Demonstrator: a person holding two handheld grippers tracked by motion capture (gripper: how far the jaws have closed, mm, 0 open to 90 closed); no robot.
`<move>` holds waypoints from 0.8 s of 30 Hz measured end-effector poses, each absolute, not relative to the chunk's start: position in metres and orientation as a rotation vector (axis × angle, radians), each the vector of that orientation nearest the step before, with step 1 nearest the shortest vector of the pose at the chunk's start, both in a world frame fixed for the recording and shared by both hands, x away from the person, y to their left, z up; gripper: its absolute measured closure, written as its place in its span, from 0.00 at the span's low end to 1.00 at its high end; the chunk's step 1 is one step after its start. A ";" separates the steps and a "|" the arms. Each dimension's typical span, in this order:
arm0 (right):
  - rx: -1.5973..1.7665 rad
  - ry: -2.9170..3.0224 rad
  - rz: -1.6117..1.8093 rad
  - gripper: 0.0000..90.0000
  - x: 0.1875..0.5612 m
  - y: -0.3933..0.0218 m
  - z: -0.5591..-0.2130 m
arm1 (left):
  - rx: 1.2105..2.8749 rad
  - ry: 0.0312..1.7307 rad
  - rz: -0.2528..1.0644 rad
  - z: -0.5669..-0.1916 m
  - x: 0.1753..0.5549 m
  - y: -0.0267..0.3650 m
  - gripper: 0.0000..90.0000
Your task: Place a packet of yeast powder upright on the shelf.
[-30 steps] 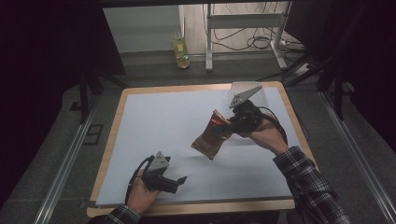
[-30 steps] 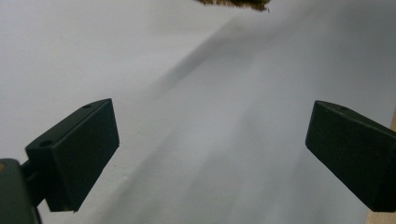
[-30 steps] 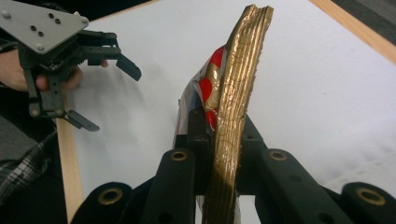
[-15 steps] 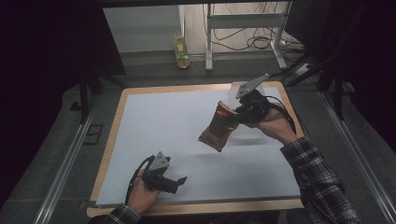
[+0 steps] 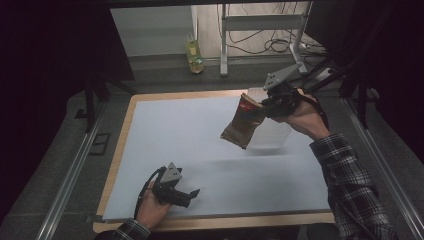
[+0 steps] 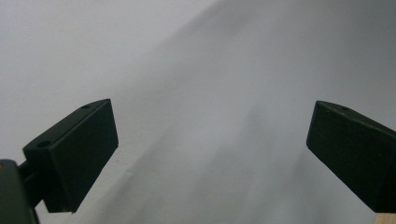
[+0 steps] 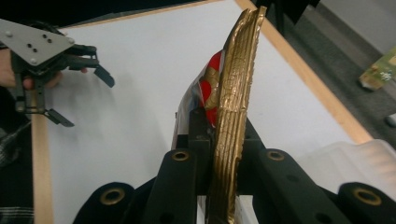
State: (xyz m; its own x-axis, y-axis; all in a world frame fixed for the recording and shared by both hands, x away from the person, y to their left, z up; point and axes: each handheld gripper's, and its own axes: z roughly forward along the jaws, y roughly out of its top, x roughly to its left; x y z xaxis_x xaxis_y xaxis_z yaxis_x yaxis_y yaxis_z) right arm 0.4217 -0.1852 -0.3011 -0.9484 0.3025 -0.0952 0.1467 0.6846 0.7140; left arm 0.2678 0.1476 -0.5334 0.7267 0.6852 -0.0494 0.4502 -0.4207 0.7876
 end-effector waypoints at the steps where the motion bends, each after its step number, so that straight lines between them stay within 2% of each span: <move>1: 0.356 2.683 1.114 0.91 0.423 -0.187 -0.299 | 2.087 0.858 0.355 -0.533 0.268 0.148 0.02; 11: 0.380 2.635 1.075 0.92 0.439 -0.205 -0.282 | 2.094 0.856 0.356 -0.533 0.268 0.148 0.03; 24: 0.434 2.633 1.036 0.92 0.466 -0.229 -0.277 | 2.093 0.855 0.360 -0.533 0.268 0.148 0.03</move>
